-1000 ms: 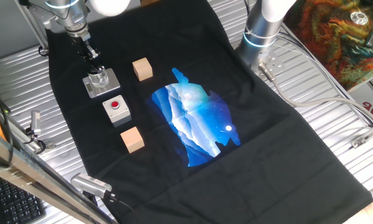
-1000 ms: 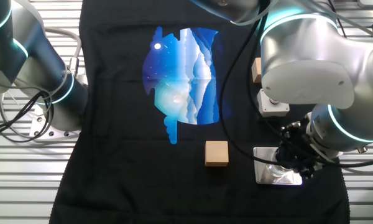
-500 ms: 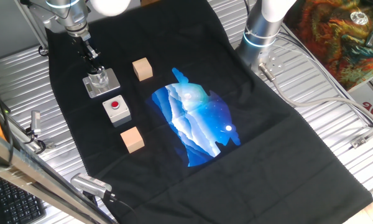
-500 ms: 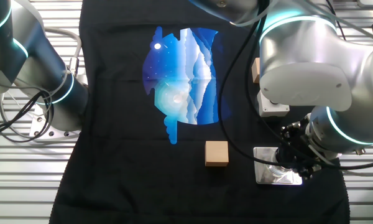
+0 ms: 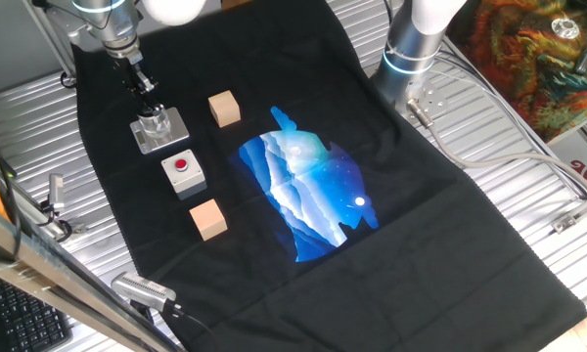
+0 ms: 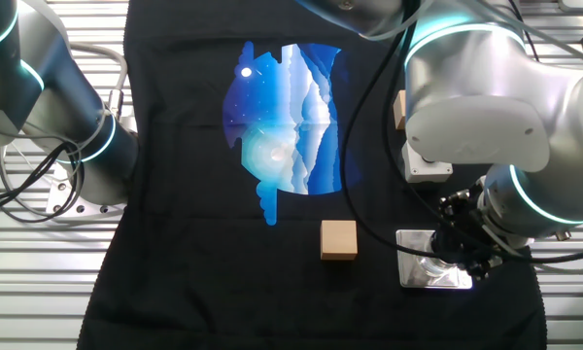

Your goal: Screw the lid onto the jar

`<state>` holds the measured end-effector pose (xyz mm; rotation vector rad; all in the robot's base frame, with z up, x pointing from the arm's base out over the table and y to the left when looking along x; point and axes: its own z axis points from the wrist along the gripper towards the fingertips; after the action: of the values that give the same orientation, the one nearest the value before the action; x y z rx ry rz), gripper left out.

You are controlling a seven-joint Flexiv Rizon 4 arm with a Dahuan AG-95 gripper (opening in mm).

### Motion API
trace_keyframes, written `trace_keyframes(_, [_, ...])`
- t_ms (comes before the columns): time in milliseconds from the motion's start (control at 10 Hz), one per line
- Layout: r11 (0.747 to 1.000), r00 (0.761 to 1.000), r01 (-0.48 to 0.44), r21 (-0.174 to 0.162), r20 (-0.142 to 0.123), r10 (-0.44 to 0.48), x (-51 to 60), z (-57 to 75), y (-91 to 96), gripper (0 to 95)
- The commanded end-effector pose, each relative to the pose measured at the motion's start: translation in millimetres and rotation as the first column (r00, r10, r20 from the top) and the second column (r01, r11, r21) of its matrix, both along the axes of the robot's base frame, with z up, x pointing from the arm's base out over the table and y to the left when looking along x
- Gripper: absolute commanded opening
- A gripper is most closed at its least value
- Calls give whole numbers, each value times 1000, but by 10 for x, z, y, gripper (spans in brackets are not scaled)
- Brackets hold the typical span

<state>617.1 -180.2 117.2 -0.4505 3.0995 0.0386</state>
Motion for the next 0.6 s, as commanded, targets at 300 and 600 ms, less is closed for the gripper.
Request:
trace_keyframes(300, [1000, 1000, -10, 15, -2, 10, 6, -7, -1, 570])
trace_keyframes(600, [1000, 1000, -26, -4, 9, 26, 6, -7, -1, 760])
